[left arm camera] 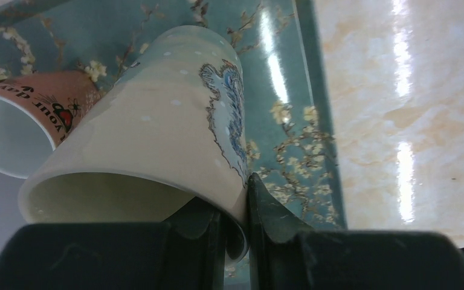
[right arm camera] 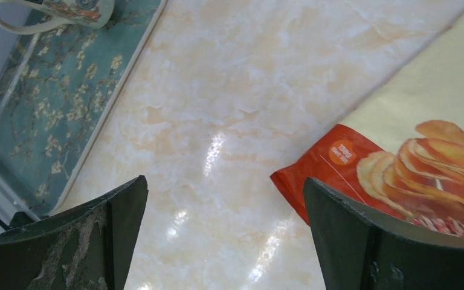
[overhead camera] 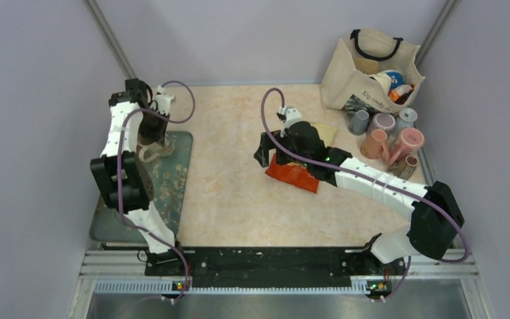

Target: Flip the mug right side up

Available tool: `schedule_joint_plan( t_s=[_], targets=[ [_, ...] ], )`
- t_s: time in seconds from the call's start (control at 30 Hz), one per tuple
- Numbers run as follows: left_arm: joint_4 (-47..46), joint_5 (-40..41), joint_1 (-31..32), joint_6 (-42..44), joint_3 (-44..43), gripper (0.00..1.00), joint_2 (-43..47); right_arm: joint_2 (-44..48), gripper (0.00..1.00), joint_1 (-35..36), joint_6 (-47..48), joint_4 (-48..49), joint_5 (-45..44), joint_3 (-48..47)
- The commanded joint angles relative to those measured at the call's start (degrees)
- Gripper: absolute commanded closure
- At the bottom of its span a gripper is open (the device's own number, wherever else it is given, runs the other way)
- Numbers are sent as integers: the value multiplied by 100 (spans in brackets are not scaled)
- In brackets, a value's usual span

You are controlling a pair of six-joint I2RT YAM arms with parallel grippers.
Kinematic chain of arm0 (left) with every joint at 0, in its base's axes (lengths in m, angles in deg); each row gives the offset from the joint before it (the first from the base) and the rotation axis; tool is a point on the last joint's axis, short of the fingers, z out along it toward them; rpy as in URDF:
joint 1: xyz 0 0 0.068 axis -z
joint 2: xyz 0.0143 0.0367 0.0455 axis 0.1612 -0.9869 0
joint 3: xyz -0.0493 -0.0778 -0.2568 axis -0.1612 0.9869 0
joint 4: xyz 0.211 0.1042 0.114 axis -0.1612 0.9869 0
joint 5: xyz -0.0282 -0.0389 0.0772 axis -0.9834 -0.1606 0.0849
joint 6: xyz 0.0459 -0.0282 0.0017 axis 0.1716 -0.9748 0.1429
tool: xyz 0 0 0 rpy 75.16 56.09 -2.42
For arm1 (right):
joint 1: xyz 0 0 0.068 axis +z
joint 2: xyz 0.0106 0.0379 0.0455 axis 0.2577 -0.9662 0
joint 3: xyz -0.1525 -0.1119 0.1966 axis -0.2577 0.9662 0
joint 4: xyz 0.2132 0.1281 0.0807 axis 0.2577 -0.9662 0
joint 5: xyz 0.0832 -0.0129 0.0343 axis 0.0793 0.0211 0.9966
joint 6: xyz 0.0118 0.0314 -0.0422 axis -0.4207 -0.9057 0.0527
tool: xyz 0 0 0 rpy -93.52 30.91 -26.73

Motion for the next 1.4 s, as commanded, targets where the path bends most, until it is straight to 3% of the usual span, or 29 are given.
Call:
schedule_joint_plan(
  t_s=[0.0,0.37,0.43,0.5,0.6,0.7,0.87,1.0,1.13,1.23,1.37],
  targets=[
    [350,277,-39,542,-541,100,-244,471,1,-224,220,-630,-458,-276],
    [330,689,-86,530,-1228,100,-1176,1030,1,-547,458,-929,-748,47],
    [222,763,-86,504,-1291,95,-1253,1054,1,-584,511,-1121,-1082,30],
    [153,801,-86,462,-1329,87,-1259,1064,1,-664,554,-1359,-1494,-16],
    [85,645,-86,435,-1301,65,-1079,1115,1,-812,625,-1767,-2345,-86],
    [-99,486,-85,369,-1240,49,-697,1208,1,-1256,986,-2051,-2843,-52],
    [-279,99,-77,323,-1201,38,-83,1495,1,-2795,1887,-2071,-2414,350],
    [-326,-409,-62,313,-1056,34,378,1661,2,-3928,2501,-1569,-1520,881],
    [-238,-822,-50,212,-838,34,818,1498,4,-4571,3180,-945,-1095,1300],
    [-319,-1176,-43,220,-360,34,1296,1217,10,-5053,3253,-884,-853,1277],
    [-568,-1364,-32,295,176,33,1787,851,21,-5170,3374,-742,-929,1179]
  ],
)
